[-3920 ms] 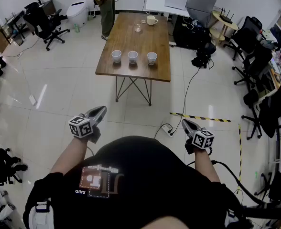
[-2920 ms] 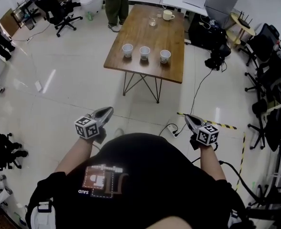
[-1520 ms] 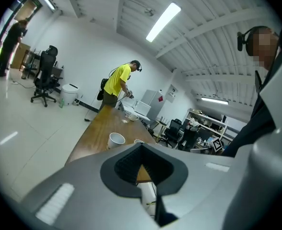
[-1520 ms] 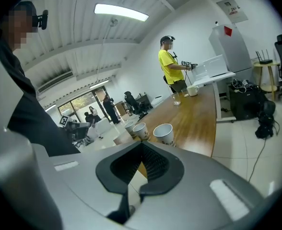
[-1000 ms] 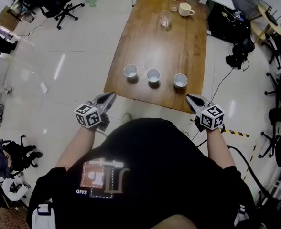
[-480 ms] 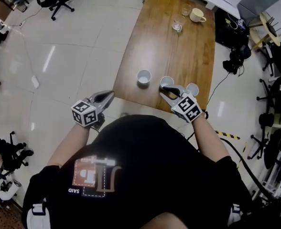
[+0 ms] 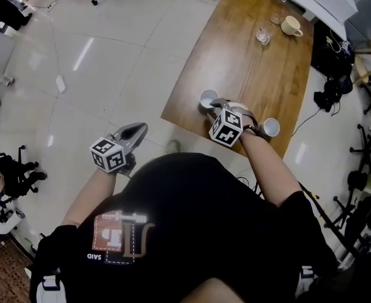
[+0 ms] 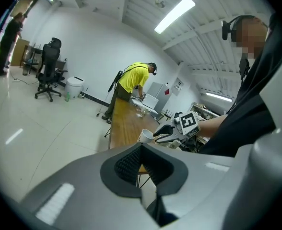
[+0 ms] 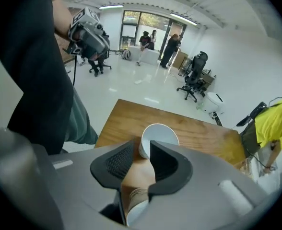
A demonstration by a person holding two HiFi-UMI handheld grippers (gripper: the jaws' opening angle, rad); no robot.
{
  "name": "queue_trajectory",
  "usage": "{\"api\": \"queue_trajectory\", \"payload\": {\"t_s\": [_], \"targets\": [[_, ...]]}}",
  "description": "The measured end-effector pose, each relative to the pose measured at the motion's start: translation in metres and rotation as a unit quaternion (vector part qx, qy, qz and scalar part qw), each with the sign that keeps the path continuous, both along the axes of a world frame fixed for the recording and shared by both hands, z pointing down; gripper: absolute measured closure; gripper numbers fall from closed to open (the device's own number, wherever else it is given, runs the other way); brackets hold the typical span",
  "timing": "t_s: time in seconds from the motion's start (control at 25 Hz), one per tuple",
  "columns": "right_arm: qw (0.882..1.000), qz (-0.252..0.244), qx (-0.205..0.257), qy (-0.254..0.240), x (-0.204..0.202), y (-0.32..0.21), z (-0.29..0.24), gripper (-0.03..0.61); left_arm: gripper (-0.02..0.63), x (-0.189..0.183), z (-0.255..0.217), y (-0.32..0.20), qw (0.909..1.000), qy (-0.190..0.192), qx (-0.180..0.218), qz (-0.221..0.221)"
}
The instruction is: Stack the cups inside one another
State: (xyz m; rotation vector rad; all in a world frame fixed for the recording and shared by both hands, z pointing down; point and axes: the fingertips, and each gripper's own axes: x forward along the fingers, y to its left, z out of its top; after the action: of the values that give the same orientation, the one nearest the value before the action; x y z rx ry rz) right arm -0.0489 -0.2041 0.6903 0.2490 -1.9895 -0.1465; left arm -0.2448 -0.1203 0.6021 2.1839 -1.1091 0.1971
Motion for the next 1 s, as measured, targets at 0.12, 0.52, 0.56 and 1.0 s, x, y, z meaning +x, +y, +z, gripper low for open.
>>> {"api": "queue_trajectory", "payload": {"t_s": [0.12,0.52,0.56,1.0], "targets": [[0.999,-0.017,0.008,0.035,-0.003,-0.002,0.013,0.468,0.612,-0.007,0.002,0.004,1.0000,-0.002,-0.002,-0.009],[0.999,-0.036,0.004,0.037,-0.012,0.004,0.005,0.554,0.612,-0.010,-0.002,0.003,1.0000,0.002,0.001,-0.009],[0.999,-0.032,0.001,0.025,-0.012,0.005,-0.003,0.554,0.612,-0.008,-0.002,0.003,1.0000,0.003,0.003,-0.007],[0.997,0.043,0.008,-0.060,0.065,0.010,-0.122,0.554,0.612,0.039,-0.009,-0.016,0.9987,0.024,0.027,0.036]]}}
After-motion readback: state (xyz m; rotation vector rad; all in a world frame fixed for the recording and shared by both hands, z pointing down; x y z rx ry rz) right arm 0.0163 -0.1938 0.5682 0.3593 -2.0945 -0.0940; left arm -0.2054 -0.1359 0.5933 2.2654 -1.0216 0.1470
